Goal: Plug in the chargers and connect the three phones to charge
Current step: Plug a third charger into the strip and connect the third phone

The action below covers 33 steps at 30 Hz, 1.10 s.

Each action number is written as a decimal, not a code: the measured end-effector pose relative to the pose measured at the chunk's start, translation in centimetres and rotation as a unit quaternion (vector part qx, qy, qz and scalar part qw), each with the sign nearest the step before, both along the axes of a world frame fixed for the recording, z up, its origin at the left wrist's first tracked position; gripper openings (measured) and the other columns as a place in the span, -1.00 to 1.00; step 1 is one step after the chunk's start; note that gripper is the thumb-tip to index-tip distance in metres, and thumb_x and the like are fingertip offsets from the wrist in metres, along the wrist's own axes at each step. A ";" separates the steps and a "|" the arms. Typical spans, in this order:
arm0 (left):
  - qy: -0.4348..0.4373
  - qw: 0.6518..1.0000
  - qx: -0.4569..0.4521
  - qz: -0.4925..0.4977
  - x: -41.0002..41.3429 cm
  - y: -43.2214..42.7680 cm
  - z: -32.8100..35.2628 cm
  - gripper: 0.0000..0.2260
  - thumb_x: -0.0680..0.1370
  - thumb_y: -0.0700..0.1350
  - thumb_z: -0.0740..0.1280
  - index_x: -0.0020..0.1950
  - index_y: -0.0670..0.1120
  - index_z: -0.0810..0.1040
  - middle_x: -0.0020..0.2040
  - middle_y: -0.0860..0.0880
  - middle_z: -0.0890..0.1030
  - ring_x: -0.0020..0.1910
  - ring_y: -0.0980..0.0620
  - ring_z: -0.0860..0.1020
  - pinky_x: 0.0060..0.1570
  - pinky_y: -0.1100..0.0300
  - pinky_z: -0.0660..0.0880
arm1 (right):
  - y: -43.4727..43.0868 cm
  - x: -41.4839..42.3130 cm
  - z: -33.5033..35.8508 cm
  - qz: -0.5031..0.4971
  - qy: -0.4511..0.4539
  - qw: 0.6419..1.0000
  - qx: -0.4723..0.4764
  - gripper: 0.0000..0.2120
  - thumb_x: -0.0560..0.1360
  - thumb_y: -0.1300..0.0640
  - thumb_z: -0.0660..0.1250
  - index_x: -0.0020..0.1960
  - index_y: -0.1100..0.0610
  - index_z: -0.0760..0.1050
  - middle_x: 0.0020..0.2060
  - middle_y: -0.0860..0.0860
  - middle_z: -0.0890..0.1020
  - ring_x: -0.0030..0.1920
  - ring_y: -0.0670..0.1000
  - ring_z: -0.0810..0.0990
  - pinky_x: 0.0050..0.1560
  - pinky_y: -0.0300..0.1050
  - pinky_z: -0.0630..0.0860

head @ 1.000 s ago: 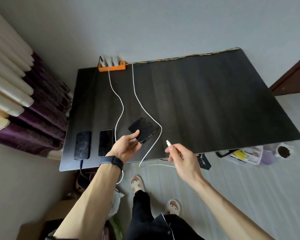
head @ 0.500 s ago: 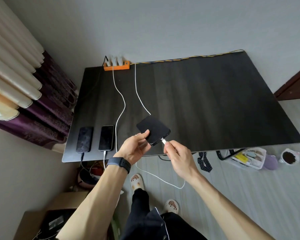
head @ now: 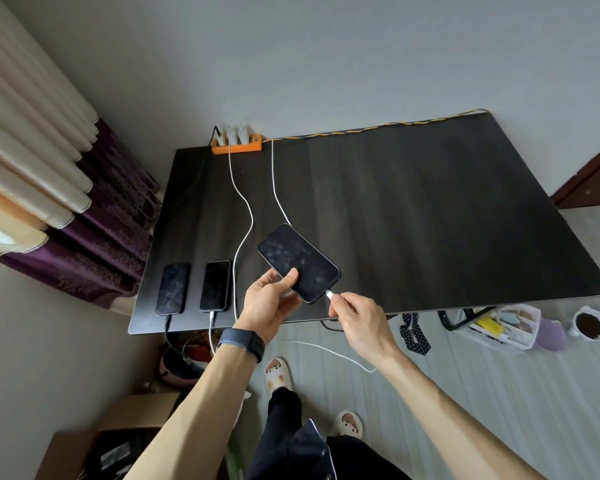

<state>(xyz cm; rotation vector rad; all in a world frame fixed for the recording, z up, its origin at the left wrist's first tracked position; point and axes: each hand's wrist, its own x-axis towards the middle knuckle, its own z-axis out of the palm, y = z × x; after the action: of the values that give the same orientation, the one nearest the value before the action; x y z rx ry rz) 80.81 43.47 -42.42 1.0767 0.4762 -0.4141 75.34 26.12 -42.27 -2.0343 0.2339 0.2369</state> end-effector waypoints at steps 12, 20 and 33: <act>-0.021 1.000 0.015 0.007 -0.2 0.6 0.5 -0.79 0.56 -0.25 0.41 0.20 -0.17 0.60 0.07 -0.16 0.72 -0.03 -0.12 0.72 -0.08 0.10 0.65 | 0.8 1.1 -0.3 0.014 -0.010 1.000 0.012 -0.62 0.62 0.01 0.20 -0.37 -0.04 0.47 -0.53 -0.19 0.49 -0.42 -0.14 0.43 -0.31 -0.15 0.34; 0.002 0.996 0.063 -0.067 -0.9 3.0 -0.7 -0.71 0.54 -0.29 0.42 0.24 -0.09 0.60 0.06 -0.20 0.72 0.00 -0.19 0.70 -0.12 0.05 0.65 | 0.2 1.2 -2.7 0.081 0.175 0.964 0.180 -0.73 0.52 -0.10 0.38 0.11 0.03 0.54 -0.11 0.00 0.75 -0.24 0.00 0.70 -0.30 -0.19 0.49; 0.043 0.844 0.444 -0.298 1.2 10.3 -8.2 -0.63 0.56 -0.01 0.38 0.33 -0.13 0.56 0.18 -0.08 0.66 0.18 -0.04 0.62 0.21 0.13 0.52 | 7.4 6.6 -8.7 0.096 0.271 0.953 0.100 -0.87 0.54 0.12 0.37 0.00 0.18 0.50 -0.21 0.05 0.72 -0.26 -0.02 0.71 -0.23 -0.12 0.62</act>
<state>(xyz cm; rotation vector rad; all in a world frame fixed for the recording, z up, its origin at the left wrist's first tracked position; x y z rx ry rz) 82.03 53.82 -50.65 2.1404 0.4020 -0.8323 81.89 33.49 -51.00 -1.7533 0.3347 0.9092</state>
